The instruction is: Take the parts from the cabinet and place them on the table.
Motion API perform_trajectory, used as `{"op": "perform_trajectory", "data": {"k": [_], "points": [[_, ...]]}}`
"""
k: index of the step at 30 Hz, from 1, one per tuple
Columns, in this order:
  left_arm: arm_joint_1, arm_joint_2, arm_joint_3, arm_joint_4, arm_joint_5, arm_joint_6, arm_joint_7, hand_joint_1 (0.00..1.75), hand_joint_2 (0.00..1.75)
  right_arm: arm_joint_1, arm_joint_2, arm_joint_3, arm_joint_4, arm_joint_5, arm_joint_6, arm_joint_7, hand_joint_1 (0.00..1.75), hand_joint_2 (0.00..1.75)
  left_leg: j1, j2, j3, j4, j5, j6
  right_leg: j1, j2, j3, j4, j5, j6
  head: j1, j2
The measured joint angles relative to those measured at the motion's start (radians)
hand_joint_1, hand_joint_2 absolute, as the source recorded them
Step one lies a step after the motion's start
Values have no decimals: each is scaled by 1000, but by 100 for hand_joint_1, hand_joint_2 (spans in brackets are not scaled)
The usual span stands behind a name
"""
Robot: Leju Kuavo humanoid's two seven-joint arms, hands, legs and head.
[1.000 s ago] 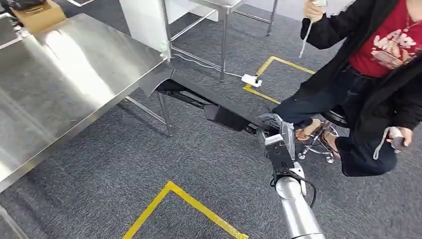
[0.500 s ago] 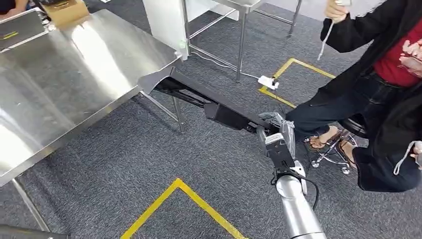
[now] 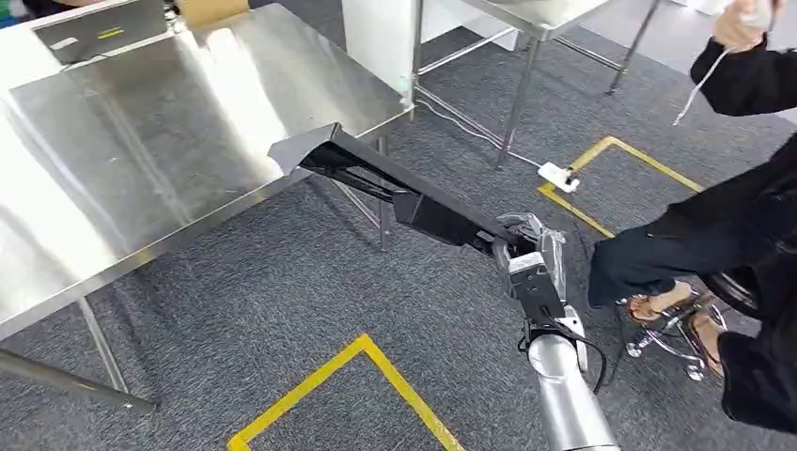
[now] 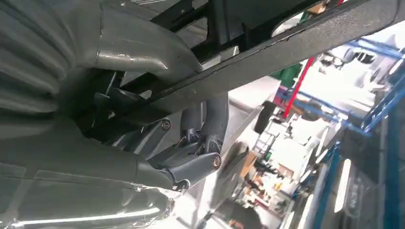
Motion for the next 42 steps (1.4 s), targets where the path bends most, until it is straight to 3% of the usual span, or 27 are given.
{"op": "perform_trajectory", "data": {"k": [1,2,6,8,9,11,12,13,15,16,17,18,21,22,24,26,27,28,29,31,32,33,34,36,37,39,42], "points": [[-1,0,0,0,-3,0,2,0,175,0,-2,-3,-5,18,-2,8,175,175,2,-11,-1,6,-4,-6,-7,22,42,-88,33,9,1,0],[-1,1,0,0,-5,0,3,0,175,-3,-3,-5,-6,35,-3,19,175,175,-5,-19,-5,14,-9,-14,-1,36,48,-105,33,0,2,0],[1,2,0,0,-16,-3,12,0,175,-31,-23,-26,-6,103,19,102,175,175,-1,-36,-14,11,-7,-30,-2,9,55,-109,41,-35,0,0],[-1,1,0,-1,-18,-4,15,0,175,-60,-35,-39,-6,121,27,117,175,175,-3,38,-32,60,-42,-43,-6,-2,58,-111,41,-51,-7,0],[-4,1,0,-1,-18,-5,16,0,175,-72,-41,-45,-6,138,30,126,175,175,1,57,-63,126,-79,-47,-3,-9,59,-111,40,-58,-8,0],[-7,1,0,-1,-23,-6,22,0,175,-107,-67,-59,7,187,46,164,175,175,6,69,-151,289,-144,-52,0,-25,58,-111,38,-60,-8,0],[-7,0,0,-1,-25,-6,23,0,175,-128,-80,-64,16,201,57,179,175,175,7,69,-172,323,-146,-54,0,-33,58,-111,38,-60,-8,0],[-7,0,0,-1,-26,-6,23,0,175,-154,-96,-66,28,210,67,191,175,175,7,70,-170,308,-123,-52,1,-41,59,-111,38,-61,-8,0],[-8,1,0,-1,-27,-6,23,0,175,-200,-122,-71,47,216,77,204,175,175,7,81,-106,170,-41,-42,2,-57,62,-111,35,-60,-8,0],[-10,2,0,-1,-28,-6,23,0,175,-220,-131,-74,51,216,78,205,175,175,3,106,-54,72,0,-32,3,-66,65,-111,34,-58,-8,0],[-13,3,0,-2,-28,-6,24,0,175,-234,-141,-77,56,216,78,206,175,175,-8,158,-29,20,-3,-21,5,-74,67,-111,31,-55,-7,0],[-15,3,0,-3,-28,-6,23,0,175,-245,-146,-79,60,216,78,206,175,175,-11,153,-29,17,-1,-19,16,-81,66,-111,29,-50,-6,0],[-17,5,0,-3,-28,-7,24,0,175,-258,-154,-80,74,227,80,211,175,175,-17,117,-33,13,-1,-7,11,-110,78,-122,26,-35,-8,0],[-17,5,0,-3,-28,-7,24,0,175,-267,-161,-77,79,247,80,221,175,175,-2,104,-14,-9,12,2,20,-107,72,-116,19,-28,-6,0],[-21,0,0,-3,-28,-8,25,0,175,-308,-191,-71,106,278,80,241,175,175,-5,87,-9,-16,20,11,9,-32,40,-33,-17,-33,-9,0],[-24,0,0,-4,-28,-8,26,0,175,-364,-219,-66,147,301,92,267,175,175,-4,61,-11,-16,20,12,6,-10,-48,127,-74,-39,-1,0],[-24,0,0,-3,-28,-9,26,0,175,-395,-231,-60,170,315,99,277,175,175,-4,48,-11,-16,20,12,6,-7,-83,189,-87,-32,-2,0],[-23,0,0,-3,-28,-10,28,0,175,-421,-241,-51,193,328,104,287,175,175,-4,35,-10,-15,20,11,4,-7,-90,192,-77,-23,-2,0],[-23,-2,0,-3,-28,-11,28,0,175,-445,-248,-41,209,339,111,295,175,175,-2,24,-9,-14,20,10,1,-7,-76,148,-50,-11,-1,0],[-24,-2,0,-3,-28,-11,28,0,175,-501,-258,-17,243,354,126,305,175,175,3,2,-8,-4,14,2,-11,5,1,-29,34,19,0,0],[-24,-1,0,-3,-28,-11,28,0,175,-530,-262,-4,267,358,132,310,175,175,3,-9,-16,5,9,-6,-24,43,30,-105,57,29,3,0],[-24,4,0,-3,-27,-11,28,0,175,-563,-265,10,295,359,137,312,175,175,-2,-18,-30,20,5,-13,-16,53,38,-107,54,13,2,0],[-23,5,0,-3,-27,-11,28,0,175,-586,-266,26,316,361,143,322,175,175,-2,-23,-35,18,8,-18,-15,39,32,-102,55,-1,0,0],[-18,7,0,-3,-27,-9,28,0,175,-627,-265,52,348,372,153,335,175,175,2,-36,-41,15,14,-27,-10,27,28,-98,55,-11,3,0],[-17,11,0,-3,-27,-7,28,0,175,-658,-263,68,367,372,160,343,175,175,3,-34,-46,19,10,-30,-20,17,28,-102,58,-20,1,0],[-20,12,0,-3,-27,-5,27,0,175,-733,-261,98,401,381,174,364,175,175,-2,49,-79,91,-36,-43,-17,5,29,-102,57,-35,-9,0],[-21,13,0,-2,-27,-3,27,0,175,-837,-257,136,459,388,189,394,175,175,5,72,-195,311,-122,-50,-9,-20,31,-101,53,-46,-9,0]]}}
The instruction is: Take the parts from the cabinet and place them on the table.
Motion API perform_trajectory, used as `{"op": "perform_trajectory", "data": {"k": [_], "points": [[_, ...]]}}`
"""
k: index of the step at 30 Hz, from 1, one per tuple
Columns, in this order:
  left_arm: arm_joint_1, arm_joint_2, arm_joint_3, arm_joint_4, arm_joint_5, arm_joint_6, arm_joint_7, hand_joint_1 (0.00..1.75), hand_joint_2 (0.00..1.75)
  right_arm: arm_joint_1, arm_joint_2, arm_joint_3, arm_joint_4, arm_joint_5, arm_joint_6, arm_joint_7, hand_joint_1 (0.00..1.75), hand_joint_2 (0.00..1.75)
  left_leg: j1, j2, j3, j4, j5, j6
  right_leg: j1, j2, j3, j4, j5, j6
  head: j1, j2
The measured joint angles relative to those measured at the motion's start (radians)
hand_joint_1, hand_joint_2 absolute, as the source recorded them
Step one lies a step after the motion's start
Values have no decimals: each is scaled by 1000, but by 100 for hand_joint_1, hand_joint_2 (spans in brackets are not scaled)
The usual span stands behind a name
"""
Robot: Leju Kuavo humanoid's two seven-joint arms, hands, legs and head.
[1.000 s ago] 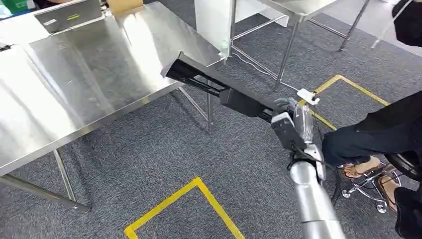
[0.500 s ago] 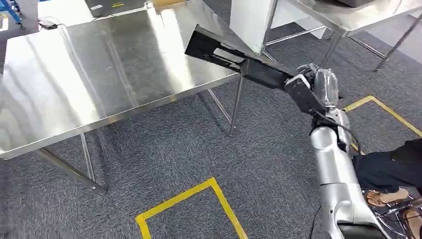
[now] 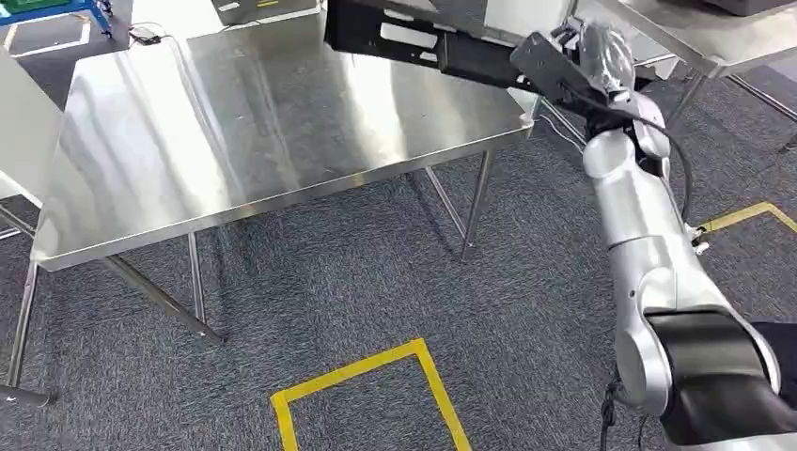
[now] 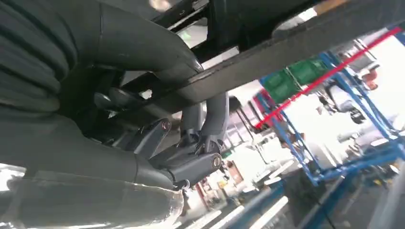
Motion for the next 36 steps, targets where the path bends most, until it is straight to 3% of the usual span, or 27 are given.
{"op": "perform_trajectory", "data": {"k": [1,2,4,5,6,10,11,12,13,15,16,17,18,20,21,22,23,24,25,33,35,36], "points": [[0,0,0,0,0,0,0,0,175,-19,1,8,12,0,3,4,175,175,1,1,-17,24,5,0,3,-10,3,0,-2,-3,0,0],[1,0,0,0,0,0,0,0,175,-34,3,15,22,0,4,8,175,175,1,1,-8,-4,35,3,6,-21,7,0,-5,-6,1,0],[1,2,0,0,0,0,0,0,175,-57,8,30,41,0,4,8,175,175,-1,13,73,-167,126,18,11,-37,17,0,-12,-9,0,0],[1,3,0,0,0,0,0,0,175,-67,10,33,45,0,3,8,175,175,-8,45,117,-250,159,32,13,-44,22,0,-15,-7,0,0],[-1,5,0,0,0,0,0,0,175,-76,11,37,50,-1,3,8,175,175,-21,77,135,-278,141,37,22,-51,22,0,-18,-3,0,0],[-2,4,0,0,-1,0,0,0,175,-94,15,48,65,-1,3,8,175,175,-23,33,134,-292,145,48,31,-90,35,-8,-26,13,1,0],[0,3,0,0,-1,0,0,0,175,-95,13,49,67,-1,2,8,175,175,-13,25,148,-304,152,54,26,-70,23,5,-35,17,3,0],[-3,2,0,0,-1,0,0,0,175,-98,15,51,69,-2,2,8,175,175,-12,15,150,-309,155,62,24,-29,9,44,-57,12,1,0],[-5,2,0,0,-1,0,0,0,175,-103,13,52,71,-2,3,7,175,175,-12,8,150,-309,155,65,21,-5,-25,113,-87,5,3,0],[-9,0,0,0,0,0,0,0,175,-117,11,55,86,-2,17,13,175,175,-12,-12,150,-309,155,66,19,13,-116,280,-140,3,8,0],[-8,0,0,1,0,0,1,0,175,-127,14,59,96,-3,28,15,175,175,-12,-20,150,-308,155,66,18,14,-139,313,-141,8,8,0],[-8,-1,0,2,2,0,2,0,175,-143,20,65,105,-3,37,18,175,175,-12,-26,150,-307,154,65,17,14,-141,299,-125,18,8,0],[-8,-2,0,2,3,1,3,0,175,-160,29,75,117,-2,48,18,175,175,-10,-32,150,-305,153,63,15,14,-123,242,-93,30,8,0],[-11,-1,0,2,10,3,5,0,175,-206,50,97,143,3,59,22,175,175,-7,-38,150,-297,145,52,7,15,-47,60,-9,56,8,0],[-11,3,0,2,11,3,6,0,175,-227,60,109,162,8,64,25,175,175,-13,-41,144,-287,140,44,3,20,-26,7,7,59,8,0],[-12,3,0,2,11,3,7,0,175,-240,73,121,173,8,71,26,175,175,-13,-46,141,-284,137,40,7,23,-18,5,9,41,6,0],[-11,3,0,2,11,3,7,0,175,-248,80,128,181,10,72,30,175,175,-14,-47,139,-283,137,41,7,22,-17,3,10,32,6,0],[-10,6,0,2,12,3,8,0,175,-255,94,139,189,15,77,30,175,175,-14,-46,139,-283,140,52,8,22,-18,3,11,31,6,0],[-9,7,0,3,12,3,8,0,175,-259,103,149,198,16,79,30,175,175,-13,-46,140,-284,140,54,9,23,-18,3,12,30,6,0],[-9,8,0,3,12,3,8,0,175,-274,127,181,234,16,80,25,175,175,-12,-40,148,-294,140,53,14,27,-18,4,11,30,6,0],[-8,8,0,3,12,3,8,0,175,-275,129,185,240,16,85,21,175,175,-12,-40,148,-295,140,49,15,27,-18,5,11,23,6,0],[-8,8,0,3,12,3,8,0,175,-275,130,188,242,16,90,18,175,175,-12,-39,148,-295,140,42,15,27,-18,5,9,20,6,0]]}}
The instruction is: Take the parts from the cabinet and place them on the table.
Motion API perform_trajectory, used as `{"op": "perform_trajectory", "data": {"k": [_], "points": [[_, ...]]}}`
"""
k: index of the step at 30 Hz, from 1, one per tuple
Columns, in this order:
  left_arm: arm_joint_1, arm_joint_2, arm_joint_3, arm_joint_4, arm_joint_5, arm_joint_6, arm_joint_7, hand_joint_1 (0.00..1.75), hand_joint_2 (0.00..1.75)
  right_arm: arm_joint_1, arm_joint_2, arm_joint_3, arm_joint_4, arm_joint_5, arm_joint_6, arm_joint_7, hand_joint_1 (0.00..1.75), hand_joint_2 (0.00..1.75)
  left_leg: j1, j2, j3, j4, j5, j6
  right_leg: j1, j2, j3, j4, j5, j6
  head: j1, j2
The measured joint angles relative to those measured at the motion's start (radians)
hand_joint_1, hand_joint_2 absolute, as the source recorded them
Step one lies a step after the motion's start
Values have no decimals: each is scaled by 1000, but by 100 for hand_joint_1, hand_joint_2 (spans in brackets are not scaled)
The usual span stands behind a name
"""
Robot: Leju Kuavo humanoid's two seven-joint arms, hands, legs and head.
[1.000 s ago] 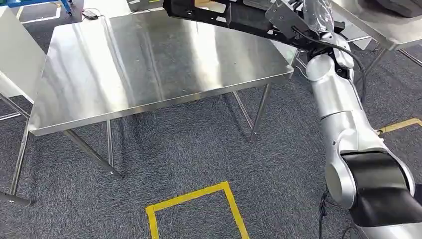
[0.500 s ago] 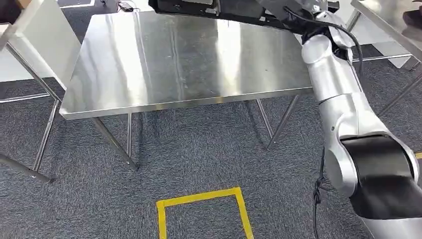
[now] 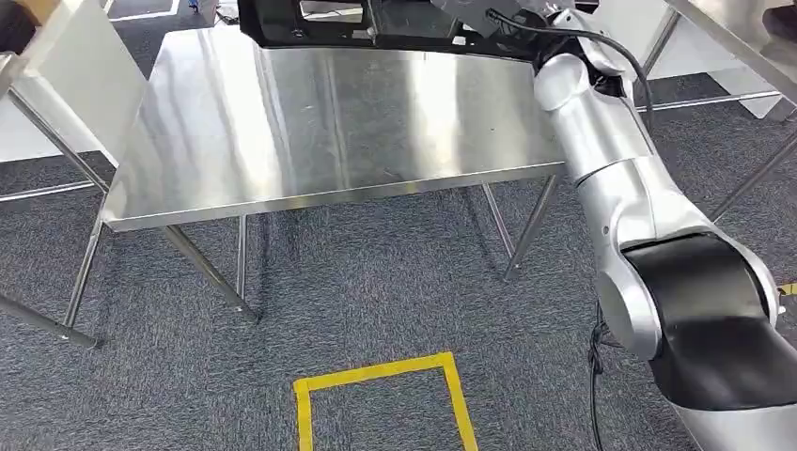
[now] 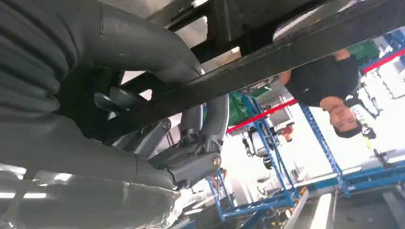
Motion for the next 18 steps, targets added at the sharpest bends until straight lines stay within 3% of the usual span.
{"op": "perform_trajectory", "data": {"k": [1,9,16,18], "points": [[0,0,0,0,0,0,0,0,175,0,0,5,2,-1,5,-3,175,175,0,0,0,0,-1,-5,0,0,0,0,0,0,0,0],[4,0,0,0,-2,0,0,0,175,17,-2,35,13,-11,10,-19,175,175,-4,1,-1,2,-3,-9,-2,0,1,-4,0,1,0,0],[8,8,0,0,-5,3,9,0,175,58,-23,48,-12,-28,20,-10,175,175,-10,1,-7,16,-11,4,-10,0,4,-5,0,2,0,0],[8,10,0,0,-5,3,9,0,175,59,-26,51,-19,-31,23,-7,175,175,-12,1,-5,13,-15,14,-11,0,8,-14,0,9,0,0]]}}
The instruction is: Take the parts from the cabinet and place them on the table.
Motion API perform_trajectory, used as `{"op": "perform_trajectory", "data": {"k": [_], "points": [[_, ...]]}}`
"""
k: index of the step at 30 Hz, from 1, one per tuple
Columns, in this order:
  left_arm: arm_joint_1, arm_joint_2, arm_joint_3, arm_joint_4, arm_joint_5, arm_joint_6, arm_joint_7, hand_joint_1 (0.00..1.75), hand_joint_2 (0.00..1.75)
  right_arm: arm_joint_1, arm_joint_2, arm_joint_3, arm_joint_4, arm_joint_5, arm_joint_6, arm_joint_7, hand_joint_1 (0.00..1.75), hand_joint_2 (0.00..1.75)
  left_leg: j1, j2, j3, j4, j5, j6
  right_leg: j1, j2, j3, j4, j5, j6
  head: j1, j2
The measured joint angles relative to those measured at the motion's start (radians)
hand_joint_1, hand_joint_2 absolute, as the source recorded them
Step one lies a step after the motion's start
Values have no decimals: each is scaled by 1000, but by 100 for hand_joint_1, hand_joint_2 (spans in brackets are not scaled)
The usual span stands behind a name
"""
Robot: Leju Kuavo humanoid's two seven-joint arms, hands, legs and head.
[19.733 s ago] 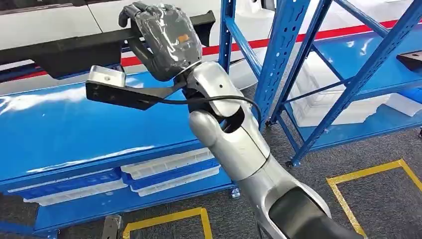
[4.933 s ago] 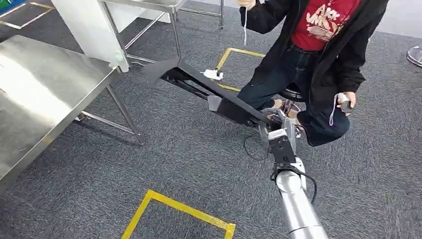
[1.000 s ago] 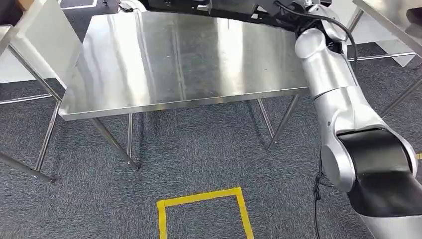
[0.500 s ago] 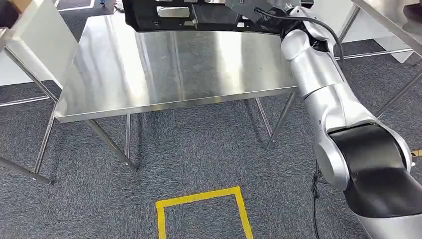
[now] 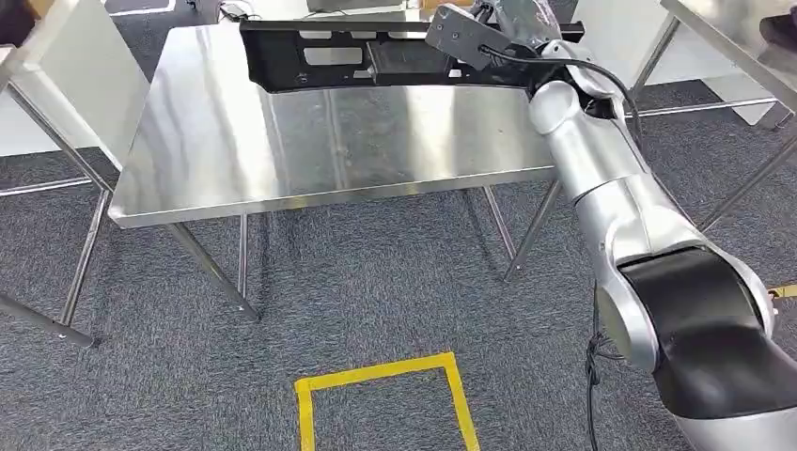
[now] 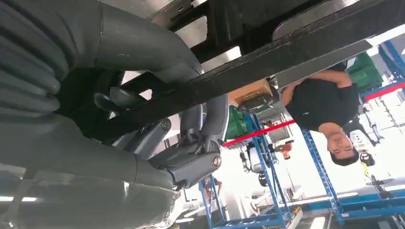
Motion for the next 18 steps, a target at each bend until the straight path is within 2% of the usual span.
{"op": "perform_trajectory", "data": {"k": [1,2,3,5,6,7,8,9,11,12,13,15,16,17,18], "points": [[0,0,0,0,0,0,0,0,175,1,-2,0,-6,-1,2,2,175,175,8,2,15,-17,7,7,10,1,2,-2,-2,5,2,0],[1,-1,0,0,0,0,1,0,175,0,-10,0,-9,-1,2,4,175,175,11,4,25,-29,11,9,6,-3,-6,19,-9,4,2,0],[1,0,0,0,-2,-1,2,0,175,-4,-10,2,-10,-2,4,4,175,175,13,6,29,-31,12,14,8,-2,-34,72,-34,-3,2,0],[1,0,0,0,-2,-1,3,0,175,-4,-18,4,-10,-2,6,5,175,175,14,7,32,-31,9,17,7,-2,-121,233,-94,-11,2,0],[1,0,0,0,-3,-2,4,0,175,-2,-22,5,-10,-2,8,7,175,175,14,6,32,-30,7,17,7,-2,-160,300,-109,-7,2,0],[3,-1,0,0,-3,-2,5,0,175,1,-25,5,-10,-2,9,8,175,175,14,4,33,-30,5,15,7,-2,-175,317,-105,-2,2,0],[3,-2,0,0,-3,-3,6,0,175,3,-28,6,-10,-2,9,8,175,175,15,3,37,-29,2,12,6,-2,-164,282,-83,8,2,0],[4,-2,0,0,-3,-3,6,0,175,2,-28,6,-10,-2,10,8,175,175,18,2,41,-28,-2,8,4,-2,-132,211,-48,20,2,0],[3,-2,0,0,-3,-3,6,0,175,1,-28,7,-10,-5,10,7,175,175,19,1,49,-21,-17,-5,-3,-2,-43,25,28,40,3,0],[3,1,0,0,-3,-3,8,0,175,0,-29,8,-10,-7,10,7,175,175,11,-1,45,-11,-27,-14,3,1,-22,1,31,29,2,0],[3,0,0,0,-3,-3,8,0,175,2,-28,10,-9,-8,10,7,175,175,12,-1,46,-12,-30,-17,2,0,-25,1,29,11,1,0],[4,1,0,0,0,-3,9,0,175,3,-27,13,-9,-7,9,9,175,175,13,-1,47,-13,-35,-23,6,1,-26,4,23,-5,2,0],[3,3,0,0,2,-3,10,0,175,1,-27,13,-9,-7,8,9,175,175,15,-1,47,-10,-41,-28,-3,1,-22,3,22,-14,1,0],[4,3,0,1,2,-3,11,0,175,1,-23,13,-10,-6,6,9,175,175,17,8,44,-1,-49,-33,-3,1,-15,2,19,-21,2,0],[3,3,0,1,2,-3,11,0,175,1,-21,13,-10,-6,5,8,175,175,18,22,27,39,-68,-41,-4,0,-7,2,12,-31,-5,0]]}}
